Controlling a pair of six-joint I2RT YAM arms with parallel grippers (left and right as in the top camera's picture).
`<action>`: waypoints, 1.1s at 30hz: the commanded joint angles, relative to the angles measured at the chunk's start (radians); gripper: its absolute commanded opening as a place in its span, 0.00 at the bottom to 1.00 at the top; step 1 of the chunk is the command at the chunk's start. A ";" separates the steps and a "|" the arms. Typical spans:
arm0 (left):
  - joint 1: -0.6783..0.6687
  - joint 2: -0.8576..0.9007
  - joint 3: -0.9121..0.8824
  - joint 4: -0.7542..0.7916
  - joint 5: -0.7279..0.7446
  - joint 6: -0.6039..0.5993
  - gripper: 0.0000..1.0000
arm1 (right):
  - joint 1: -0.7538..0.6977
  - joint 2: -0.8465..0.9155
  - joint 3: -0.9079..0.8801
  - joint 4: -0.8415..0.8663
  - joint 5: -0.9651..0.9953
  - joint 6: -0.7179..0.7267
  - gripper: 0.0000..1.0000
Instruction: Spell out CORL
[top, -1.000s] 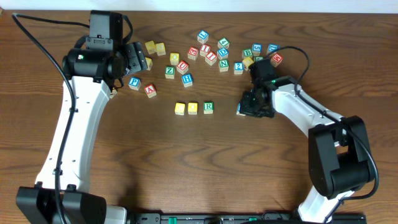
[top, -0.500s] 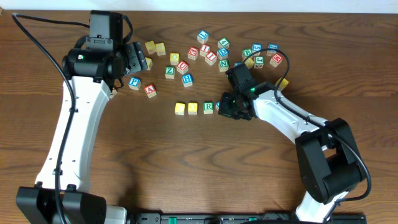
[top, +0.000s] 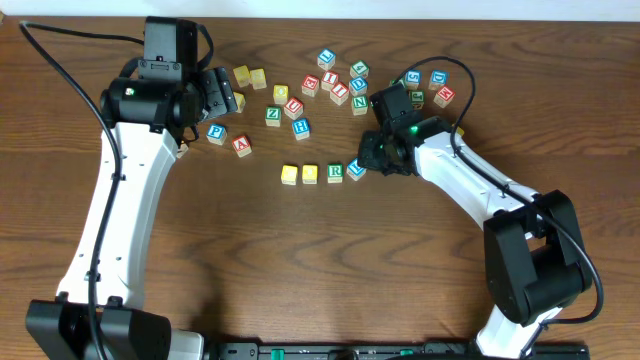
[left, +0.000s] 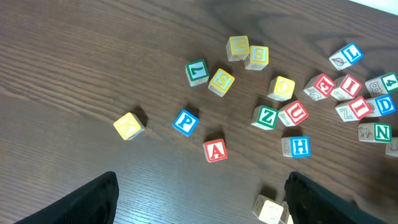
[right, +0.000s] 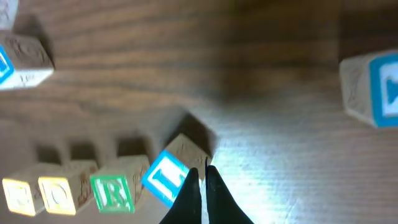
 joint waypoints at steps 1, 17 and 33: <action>0.002 -0.009 -0.008 0.000 0.002 0.002 0.84 | 0.000 0.027 -0.006 0.029 0.050 -0.019 0.01; 0.002 -0.009 -0.008 0.014 0.002 0.001 0.98 | 0.001 0.097 -0.014 0.052 -0.056 -0.025 0.01; 0.000 0.049 -0.130 -0.015 0.040 -0.017 0.85 | 0.026 0.107 -0.026 0.053 -0.074 0.054 0.01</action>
